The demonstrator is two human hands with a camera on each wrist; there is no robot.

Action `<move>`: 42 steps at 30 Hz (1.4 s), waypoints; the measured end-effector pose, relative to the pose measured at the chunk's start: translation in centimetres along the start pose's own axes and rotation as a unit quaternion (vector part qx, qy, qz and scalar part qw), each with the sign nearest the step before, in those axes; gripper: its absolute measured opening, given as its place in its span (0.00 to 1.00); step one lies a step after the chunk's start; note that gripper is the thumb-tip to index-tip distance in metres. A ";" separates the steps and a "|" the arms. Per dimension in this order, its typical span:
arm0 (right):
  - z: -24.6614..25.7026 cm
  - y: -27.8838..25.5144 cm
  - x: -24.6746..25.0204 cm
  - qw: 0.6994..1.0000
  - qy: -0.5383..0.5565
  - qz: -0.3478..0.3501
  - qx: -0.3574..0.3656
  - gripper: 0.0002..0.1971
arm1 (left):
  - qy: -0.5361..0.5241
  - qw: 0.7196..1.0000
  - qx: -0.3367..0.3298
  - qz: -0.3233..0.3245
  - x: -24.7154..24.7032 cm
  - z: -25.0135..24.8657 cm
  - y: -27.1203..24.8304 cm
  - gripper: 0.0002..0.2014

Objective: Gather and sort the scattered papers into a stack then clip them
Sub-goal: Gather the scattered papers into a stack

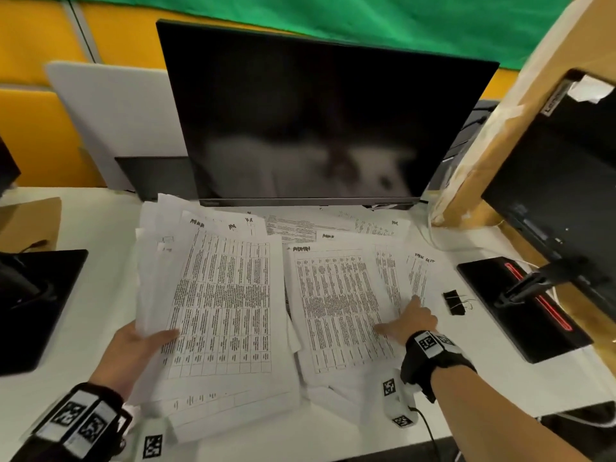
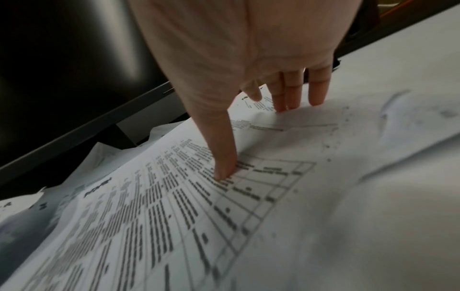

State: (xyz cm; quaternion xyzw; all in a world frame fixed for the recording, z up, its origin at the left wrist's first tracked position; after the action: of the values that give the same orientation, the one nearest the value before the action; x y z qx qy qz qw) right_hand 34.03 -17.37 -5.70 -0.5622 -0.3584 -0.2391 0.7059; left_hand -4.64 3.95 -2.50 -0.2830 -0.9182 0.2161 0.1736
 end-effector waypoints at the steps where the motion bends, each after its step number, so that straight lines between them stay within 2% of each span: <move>1: -0.1 0.1 0.2 1.000 -0.009 0.005 -0.002 0.64 | 0.002 1.000 0.000 -0.003 0.0 0.1 0.2 0.15; 4: -0.4 0.3 0.6 0.999 -0.005 0.032 -0.012 0.68 | -0.005 1.000 0.004 -0.006 -0.1 0.4 0.3 0.15; 6: -0.5 0.5 0.8 0.997 0.043 0.061 -0.003 0.65 | -0.008 1.000 0.002 -0.008 0.0 0.4 0.4 0.14; 8: -0.3 0.3 1.1 0.992 0.104 0.073 0.023 0.55 | -0.008 1.000 -0.004 -0.011 0.1 0.2 0.4 0.13; 9: -0.1 0.2 1.3 0.992 0.107 0.055 0.038 0.46 | -0.008 1.000 -0.006 -0.012 0.1 0.0 0.5 0.13; 11: 0.6 -0.4 1.1 0.998 0.036 -0.011 0.059 0.24 | -0.011 1.000 -0.009 -0.018 0.2 -0.3 0.4 0.11; 12: 1.0 -1.0 0.7 0.997 -0.010 -0.037 0.063 0.18 | -0.014 1.000 -0.011 -0.022 0.2 -0.4 0.4 0.11; 13: 1.3 -1.4 0.0 0.996 -0.040 -0.053 0.061 0.17 | -0.014 1.000 -0.011 -0.024 0.1 -0.5 0.3 0.10; 15: 1.2 -1.8 -1.0 0.997 -0.056 -0.045 0.020 0.20 | -0.010 1.000 -0.007 -0.022 -0.2 -0.8 0.4 0.10; 18: -0.1 -1.5 -0.9 0.996 0.055 0.011 -0.067 0.25 | -0.001 1.000 -0.002 -0.013 -0.8 -1.3 0.7 0.11; 20: -0.7 -1.0 -0.4 0.994 0.081 0.021 -0.076 0.25 | 0.004 1.000 -0.005 -0.004 -1.4 -1.6 0.8 0.11; 22: -1.0 -1.3 0.2 0.995 0.066 -0.004 -0.073 0.24 | 0.010 1.000 -0.007 0.006 -2.1 -1.8 0.8 0.12; 24: -1.1 -1.5 0.5 0.997 0.025 -0.059 -0.040 0.21 | 0.014 1.000 -0.007 0.015 -2.7 -1.7 1.0 0.13; 26: -0.7 -1.5 0.2 0.996 0.034 -0.077 0.033 0.18 | 0.011 1.000 -0.006 0.021 -3.2 -1.5 1.2 0.15; 28: 0.1 -1.3 -0.1 0.991 0.091 -0.053 0.079 0.18 | 0.010 1.000 -0.004 0.023 -3.4 -1.3 1.3 0.15; 30: 1.1 -0.7 0.1 0.985 0.134 -0.049 0.093 0.18 | 0.012 1.000 -0.004 0.024 -3.4 -1.2 1.4 0.16; 34: 3.7 1.1 1.3 0.977 0.176 -0.040 0.115 0.18 | 0.028 0.999 -0.009 0.023 -3.1 -0.8 1.3 0.14; 38: 4.8 2.1 2.5 0.975 0.185 0.020 0.119 0.13 | 0.033 0.999 -0.005 0.018 -2.9 -0.3 1.4 0.13; 40: 4.5 1.7 3.7 0.965 0.220 -0.014 0.141 0.05 | 0.034 0.999 -0.004 0.013 -3.0 -0.4 1.5 0.12; 42: 3.9 0.2 4.9 0.954 0.239 -0.086 0.159 0.08 | 0.027 1.000 -0.008 0.008 -2.8 -0.3 0.8 0.11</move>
State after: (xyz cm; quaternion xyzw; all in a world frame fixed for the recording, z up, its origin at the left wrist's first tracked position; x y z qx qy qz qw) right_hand 36.39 -13.18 -1.60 -0.3366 -0.2591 -0.3663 0.8279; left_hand -1.96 2.96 -3.18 -0.2973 -0.9128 0.2021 0.1939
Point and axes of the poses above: each hand's wrist, its own y-axis towards the middle knuckle, its own x-axis out of the back of the hand, z = x × y, the point moved 3 cm from there along y, towards the middle knuckle, and after that the axes turned 15 degrees about z, right-handed, at the moved point
